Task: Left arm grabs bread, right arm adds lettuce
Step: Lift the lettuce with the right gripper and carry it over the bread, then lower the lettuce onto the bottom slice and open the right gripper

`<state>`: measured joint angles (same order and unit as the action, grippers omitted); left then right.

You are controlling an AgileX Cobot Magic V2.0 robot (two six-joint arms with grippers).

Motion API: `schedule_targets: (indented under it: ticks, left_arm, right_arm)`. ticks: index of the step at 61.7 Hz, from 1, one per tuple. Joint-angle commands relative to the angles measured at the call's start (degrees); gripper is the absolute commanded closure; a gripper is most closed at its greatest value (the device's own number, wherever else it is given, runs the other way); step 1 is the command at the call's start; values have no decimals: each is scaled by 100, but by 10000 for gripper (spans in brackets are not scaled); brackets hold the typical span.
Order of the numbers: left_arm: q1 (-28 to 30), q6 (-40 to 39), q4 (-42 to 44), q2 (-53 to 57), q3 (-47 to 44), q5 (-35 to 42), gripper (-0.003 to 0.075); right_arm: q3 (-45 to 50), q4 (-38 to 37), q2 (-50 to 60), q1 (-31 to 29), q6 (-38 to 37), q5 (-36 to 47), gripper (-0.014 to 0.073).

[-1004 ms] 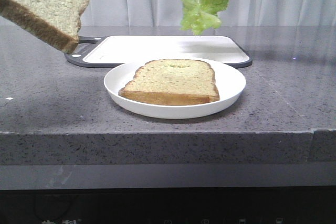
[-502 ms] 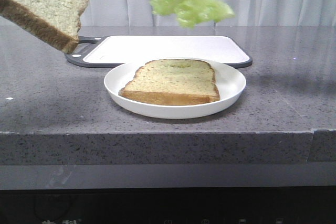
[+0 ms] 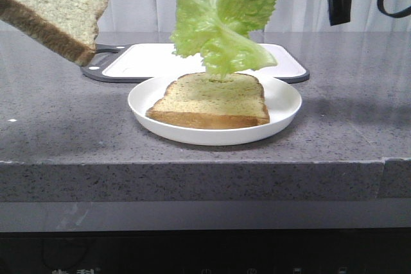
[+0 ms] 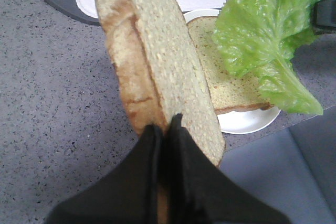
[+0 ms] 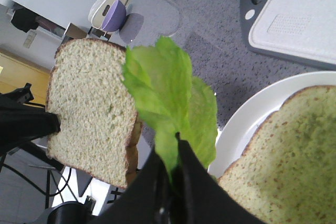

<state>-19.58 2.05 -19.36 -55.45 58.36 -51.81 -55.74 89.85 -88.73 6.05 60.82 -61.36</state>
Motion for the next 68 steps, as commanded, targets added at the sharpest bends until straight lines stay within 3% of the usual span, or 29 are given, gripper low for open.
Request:
schedule_targets:
  ticks: [1, 26, 30, 40, 48, 56, 68]
  left_arm:
    - [20, -9, -151, 61, 147, 374, 741]
    - [20, -9, -151, 61, 147, 374, 741]
    - [20, -9, -151, 61, 147, 374, 741]
    - [20, -9, -151, 61, 147, 374, 741]
    - [20, -9, -151, 61, 147, 374, 741]
    - [20, -9, -151, 61, 147, 374, 741]
    - [20, -9, -151, 61, 147, 374, 741]
  right_arm:
    - [-111, 448, 9, 0, 92, -562, 659]
    - [-111, 865, -889, 0, 92, -574, 651]
    - [-111, 779, -936, 0, 92, -523, 596]
    - [-111, 611, -936, -10, 92, -222, 302]
    - [-111, 437, -911, -10, 92, -12, 167]
    - [-116, 227, -862, -63, 92, 18, 121]
    - [-116, -502, -348, -137, 48, 452, 121]
